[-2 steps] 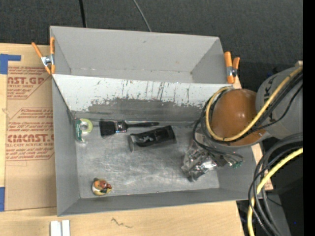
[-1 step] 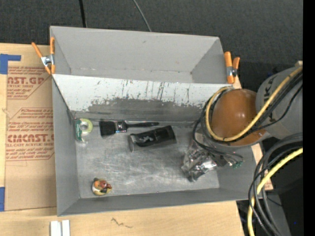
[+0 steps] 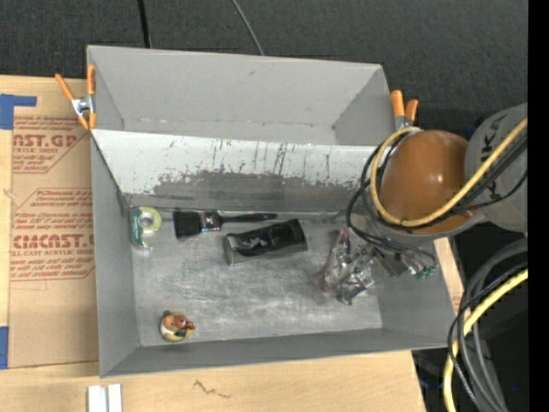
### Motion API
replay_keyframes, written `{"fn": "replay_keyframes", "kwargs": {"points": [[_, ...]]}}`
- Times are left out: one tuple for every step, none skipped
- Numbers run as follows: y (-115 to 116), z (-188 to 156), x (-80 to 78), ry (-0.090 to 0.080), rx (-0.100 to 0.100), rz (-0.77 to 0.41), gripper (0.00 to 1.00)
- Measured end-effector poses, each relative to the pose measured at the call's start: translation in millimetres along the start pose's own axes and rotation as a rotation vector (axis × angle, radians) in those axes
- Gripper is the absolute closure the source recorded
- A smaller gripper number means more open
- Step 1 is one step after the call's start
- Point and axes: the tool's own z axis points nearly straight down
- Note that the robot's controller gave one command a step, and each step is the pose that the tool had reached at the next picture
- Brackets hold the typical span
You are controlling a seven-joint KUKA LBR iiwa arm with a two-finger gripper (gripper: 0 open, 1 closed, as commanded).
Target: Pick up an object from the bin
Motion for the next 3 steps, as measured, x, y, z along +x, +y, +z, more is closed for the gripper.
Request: {"fn": "replay_keyframes", "kwargs": {"points": [[8.1,-48.4,-2.7,-0.005,0.005,0.038,1.0],[2.4,-84.3,-7.9,-0.005,0.005,-0.093,1.0],[8.6,-58.7,-4.8,-0.012,0.011,-0.08,1.0]]}}
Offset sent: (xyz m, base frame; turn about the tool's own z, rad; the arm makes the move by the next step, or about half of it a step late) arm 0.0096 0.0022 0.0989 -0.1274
